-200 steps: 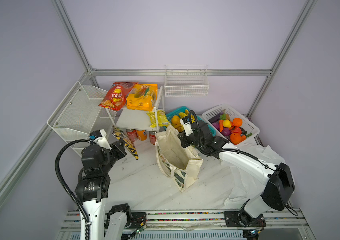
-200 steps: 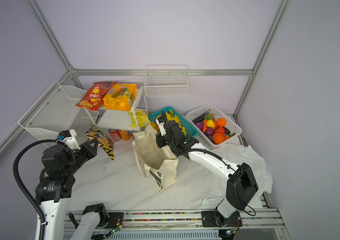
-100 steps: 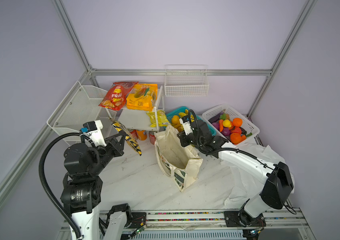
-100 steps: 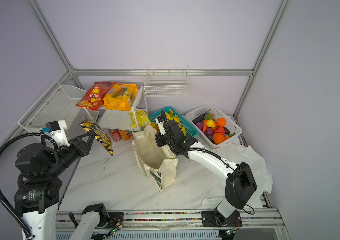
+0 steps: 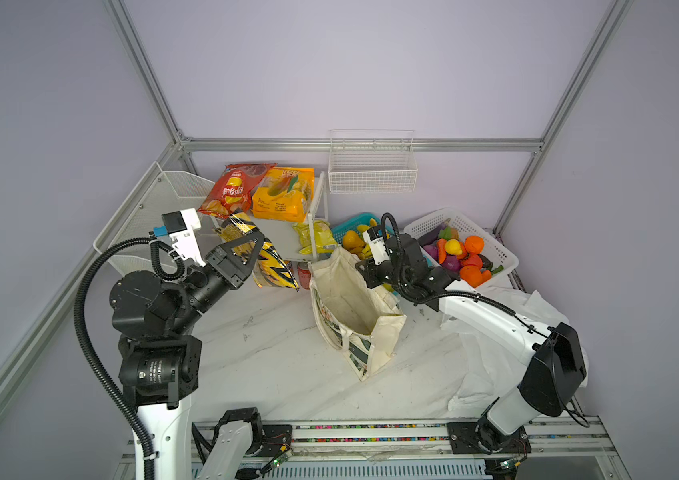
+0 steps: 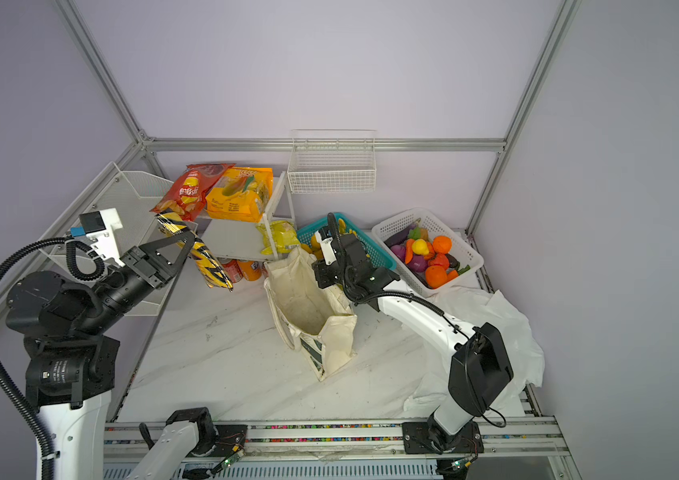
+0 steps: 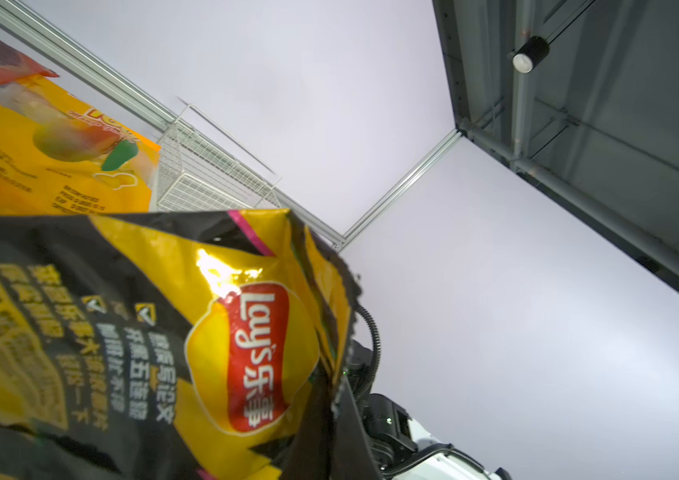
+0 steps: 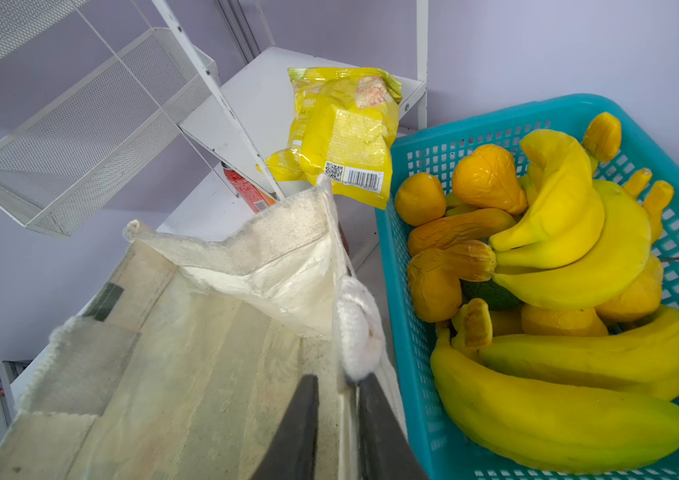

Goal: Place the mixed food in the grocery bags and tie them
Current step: 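Pull the black Lay's chip bag off the shelf with the left gripper, then lower the black chip bag into the tote and release with the left gripper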

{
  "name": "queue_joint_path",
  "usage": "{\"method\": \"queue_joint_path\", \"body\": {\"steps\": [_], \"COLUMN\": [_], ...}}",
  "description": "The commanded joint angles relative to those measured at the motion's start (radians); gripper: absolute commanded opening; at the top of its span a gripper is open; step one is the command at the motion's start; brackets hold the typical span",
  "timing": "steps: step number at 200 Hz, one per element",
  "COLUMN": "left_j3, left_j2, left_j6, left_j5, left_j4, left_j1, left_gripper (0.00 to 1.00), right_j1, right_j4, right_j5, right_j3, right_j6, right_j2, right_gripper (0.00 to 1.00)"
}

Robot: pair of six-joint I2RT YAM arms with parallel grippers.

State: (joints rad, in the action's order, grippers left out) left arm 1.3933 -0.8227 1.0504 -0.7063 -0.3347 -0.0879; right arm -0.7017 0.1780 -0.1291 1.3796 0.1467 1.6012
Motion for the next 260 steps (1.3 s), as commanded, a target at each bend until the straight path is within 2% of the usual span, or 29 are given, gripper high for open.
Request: {"method": "queue_joint_path", "body": {"steps": [1, 22, 54, 83, 122, 171, 213, 260], "left_j3": [0.043, 0.039, 0.063, 0.090, 0.079, -0.027, -0.077, -0.186], "left_j2": [-0.005, -0.033, -0.121, -0.203, -0.267, -0.238, -0.213, -0.181], "left_j6": [0.133, 0.157, 0.127, 0.092, 0.085, 0.094, 0.112, 0.177], "left_j5": [0.019, 0.076, 0.183, 0.264, 0.351, 0.494, 0.562, 0.579], "left_j4": [0.176, 0.203, 0.213, 0.219, 0.244, 0.248, 0.210, 0.236], "left_j1": [0.049, 0.118, 0.331, 0.500, 0.659, 0.781, 0.861, 0.894], "left_gripper": [0.00, 0.00, 0.00, 0.00, 0.00, 0.00, 0.00, 0.00], "right_j1": [0.007, 0.008, 0.010, 0.021, 0.055, 0.130, 0.148, 0.147], "right_j4": [0.016, 0.030, 0.047, 0.077, 0.135, 0.197, 0.214, 0.218], "right_j5": [-0.013, -0.015, -0.004, 0.040, 0.163, 0.335, 0.384, 0.379], "right_j3": [0.042, 0.059, 0.075, 0.081, 0.079, 0.065, 0.059, 0.048], "right_j6": [-0.007, -0.008, -0.013, -0.031, -0.076, -0.106, -0.122, -0.119], "right_j2": [-0.001, 0.000, -0.010, -0.039, -0.112, -0.200, -0.222, -0.273], "right_gripper": [0.25, 0.32, 0.44, 0.46, 0.47, 0.48, 0.49, 0.49]}}
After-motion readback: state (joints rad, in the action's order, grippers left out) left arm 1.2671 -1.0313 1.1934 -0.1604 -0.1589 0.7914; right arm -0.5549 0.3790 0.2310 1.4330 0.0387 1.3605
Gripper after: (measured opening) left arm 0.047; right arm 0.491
